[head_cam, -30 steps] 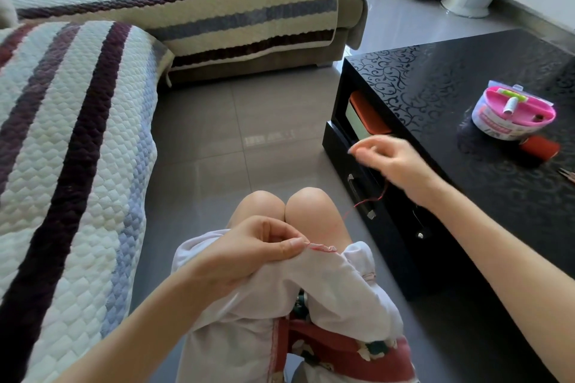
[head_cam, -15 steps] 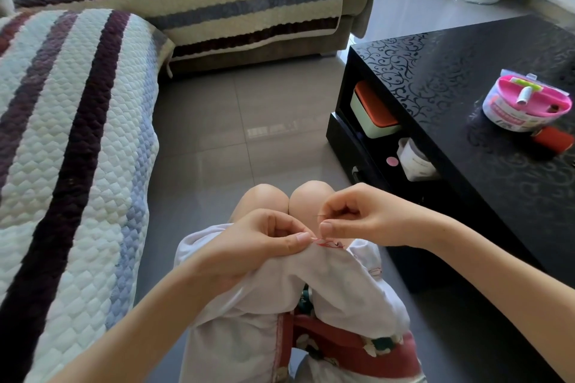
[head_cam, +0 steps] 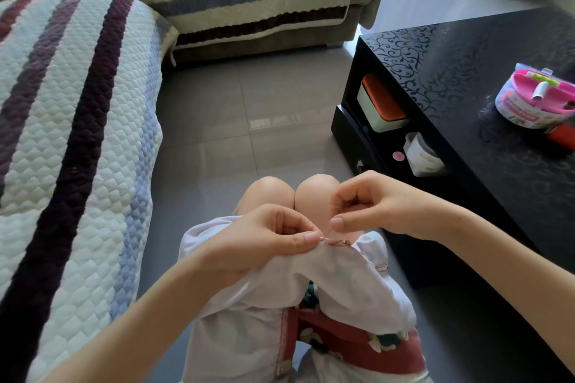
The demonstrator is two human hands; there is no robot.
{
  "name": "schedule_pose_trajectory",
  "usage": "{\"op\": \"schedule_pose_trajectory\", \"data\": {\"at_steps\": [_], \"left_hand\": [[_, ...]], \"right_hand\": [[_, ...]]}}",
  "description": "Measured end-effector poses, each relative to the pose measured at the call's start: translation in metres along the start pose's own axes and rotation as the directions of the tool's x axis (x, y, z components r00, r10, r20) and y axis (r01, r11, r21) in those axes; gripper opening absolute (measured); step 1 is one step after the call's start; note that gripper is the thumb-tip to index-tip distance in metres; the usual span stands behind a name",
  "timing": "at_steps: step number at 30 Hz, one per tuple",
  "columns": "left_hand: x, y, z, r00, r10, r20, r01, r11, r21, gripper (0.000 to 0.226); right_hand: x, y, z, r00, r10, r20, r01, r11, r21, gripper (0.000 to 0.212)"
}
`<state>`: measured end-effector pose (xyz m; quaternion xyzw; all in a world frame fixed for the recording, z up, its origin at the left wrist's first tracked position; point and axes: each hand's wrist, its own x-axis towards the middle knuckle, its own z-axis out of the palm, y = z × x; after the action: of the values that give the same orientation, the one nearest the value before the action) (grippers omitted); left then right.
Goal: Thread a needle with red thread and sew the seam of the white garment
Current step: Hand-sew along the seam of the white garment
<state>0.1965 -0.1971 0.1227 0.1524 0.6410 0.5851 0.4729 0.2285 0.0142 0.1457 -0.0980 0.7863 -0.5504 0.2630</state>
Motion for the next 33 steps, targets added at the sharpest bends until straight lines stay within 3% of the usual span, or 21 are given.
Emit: {"op": "schedule_pose_trajectory", "data": {"at_steps": [3, 6, 9, 12, 14, 16, 18, 21, 23, 25, 27, 31, 33], "left_hand": [[-0.002, 0.000, 0.001, 1.000, 0.003, 0.006, -0.004, 1.000, 0.007, 0.009], [-0.003, -0.001, 0.001, 1.000, 0.012, -0.007, -0.012, 1.000, 0.011, 0.011], [-0.006, -0.002, 0.002, 1.000, 0.009, 0.006, -0.009, 1.000, 0.011, 0.008], [-0.007, -0.002, 0.003, 1.000, 0.013, 0.012, -0.013, 1.000, -0.002, 0.011], [-0.007, -0.002, 0.002, 1.000, 0.018, -0.008, -0.018, 1.000, -0.003, 0.013], [-0.006, -0.002, 0.002, 1.000, 0.018, -0.017, -0.019, 1.000, -0.012, 0.013], [-0.007, -0.003, 0.003, 1.000, 0.019, -0.021, -0.019, 1.000, -0.018, 0.012], [-0.008, -0.005, 0.002, 0.999, 0.022, -0.047, -0.024, 0.999, -0.028, 0.015], [-0.008, -0.005, 0.002, 0.998, 0.024, -0.052, -0.025, 1.000, -0.018, 0.014], [-0.008, -0.004, 0.001, 0.997, 0.024, -0.067, -0.023, 1.000, 0.017, 0.015], [-0.010, -0.006, 0.000, 0.992, 0.029, -0.120, -0.018, 0.995, 0.096, 0.016], [-0.013, -0.010, 0.005, 0.971, 0.113, -0.211, -0.035, 0.939, 0.341, 0.008], [-0.010, -0.011, 0.010, 0.955, 0.124, -0.268, -0.004, 0.913, 0.408, 0.008]], "right_hand": [[0.003, 0.000, -0.003, 1.000, -0.010, -0.016, 0.008, 0.993, -0.115, 0.028], [0.014, 0.014, -0.008, 0.960, -0.122, -0.254, -0.018, 0.872, -0.489, 0.020], [0.022, 0.033, -0.020, 0.782, -0.251, -0.570, -0.266, 0.693, -0.670, 0.007], [0.028, 0.052, -0.035, 0.610, -0.234, -0.757, -0.498, 0.629, -0.597, 0.014], [0.031, 0.061, -0.036, 0.579, -0.180, -0.795, -0.587, 0.585, -0.560, 0.017], [0.030, 0.066, -0.028, 0.596, -0.190, -0.780, -0.549, 0.613, -0.568, 0.016], [0.022, 0.058, -0.017, 0.671, -0.173, -0.721, -0.366, 0.769, -0.525, 0.017], [0.005, 0.035, 0.007, 0.904, -0.119, -0.412, 0.022, 0.972, -0.235, 0.023], [-0.005, 0.027, 0.023, 0.976, -0.086, -0.200, 0.067, 0.992, -0.103, 0.026], [-0.009, 0.028, 0.031, 0.988, -0.070, -0.138, 0.058, 0.995, -0.083, 0.025], [-0.014, 0.031, 0.031, 0.980, -0.059, -0.191, 0.054, 0.998, -0.031, 0.024], [-0.030, 0.037, 0.033, 0.962, 0.003, -0.275, 0.005, 1.000, 0.030, 0.049], [-0.034, 0.039, 0.037, 0.942, 0.030, -0.335, -0.016, 0.999, 0.045, 0.051]]}}
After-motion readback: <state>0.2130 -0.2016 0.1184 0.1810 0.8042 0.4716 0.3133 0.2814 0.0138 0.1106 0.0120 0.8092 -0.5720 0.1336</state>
